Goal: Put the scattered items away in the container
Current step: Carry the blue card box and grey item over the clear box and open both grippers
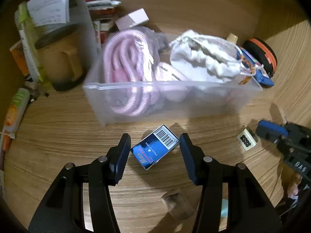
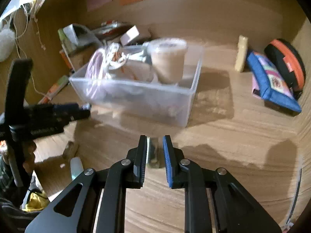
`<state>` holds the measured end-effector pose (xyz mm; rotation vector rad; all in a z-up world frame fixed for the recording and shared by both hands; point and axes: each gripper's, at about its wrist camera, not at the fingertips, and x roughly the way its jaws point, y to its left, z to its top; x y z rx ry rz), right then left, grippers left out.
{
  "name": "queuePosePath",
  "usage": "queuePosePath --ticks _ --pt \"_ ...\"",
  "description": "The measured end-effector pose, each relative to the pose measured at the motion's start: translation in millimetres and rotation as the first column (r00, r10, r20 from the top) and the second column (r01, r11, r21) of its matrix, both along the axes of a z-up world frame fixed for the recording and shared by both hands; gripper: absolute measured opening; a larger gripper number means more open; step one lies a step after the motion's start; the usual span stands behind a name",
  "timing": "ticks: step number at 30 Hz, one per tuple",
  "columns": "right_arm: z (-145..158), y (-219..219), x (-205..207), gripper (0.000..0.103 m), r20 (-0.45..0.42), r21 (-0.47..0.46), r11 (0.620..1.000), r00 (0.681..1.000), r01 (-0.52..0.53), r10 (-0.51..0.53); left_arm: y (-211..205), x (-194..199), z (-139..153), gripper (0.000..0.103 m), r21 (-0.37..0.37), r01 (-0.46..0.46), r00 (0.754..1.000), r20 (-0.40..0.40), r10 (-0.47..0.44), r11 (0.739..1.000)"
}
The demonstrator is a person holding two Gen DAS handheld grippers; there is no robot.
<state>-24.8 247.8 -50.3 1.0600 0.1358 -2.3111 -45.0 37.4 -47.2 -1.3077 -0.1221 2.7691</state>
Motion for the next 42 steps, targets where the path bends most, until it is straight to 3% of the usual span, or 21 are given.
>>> queuePosePath --ticks 5,9,12,28,35,42 --pt "-12 -11 -5 0.017 0.029 0.046 0.999 0.999 -0.02 0.019 -5 4 7 0.052 0.022 -0.009 1.0 -0.019 0.009 1.0" --pt "-23 -17 -13 0.017 0.065 0.068 0.997 0.998 -0.031 0.027 -32 20 -1 0.052 0.04 -0.01 1.0 -0.026 0.012 0.999" --pt "-25 -18 -15 0.017 0.053 0.071 0.997 0.998 -0.026 0.022 -9 15 9 0.052 0.041 -0.015 0.999 -0.032 0.016 0.999" --pt "48 5 -12 0.015 -0.102 -0.129 0.991 0.994 0.029 -0.042 -15 9 53 0.052 0.067 -0.02 0.986 -0.165 0.031 0.998" --pt "63 3 -29 0.015 -0.144 -0.142 0.989 0.988 0.038 -0.058 -16 -7 65 0.052 0.069 -0.018 0.978 -0.205 0.032 0.997" --pt "51 -12 -56 0.015 -0.149 -0.108 0.993 0.986 0.052 -0.068 -10 -33 58 0.052 0.067 0.001 0.982 -0.19 0.012 0.998"
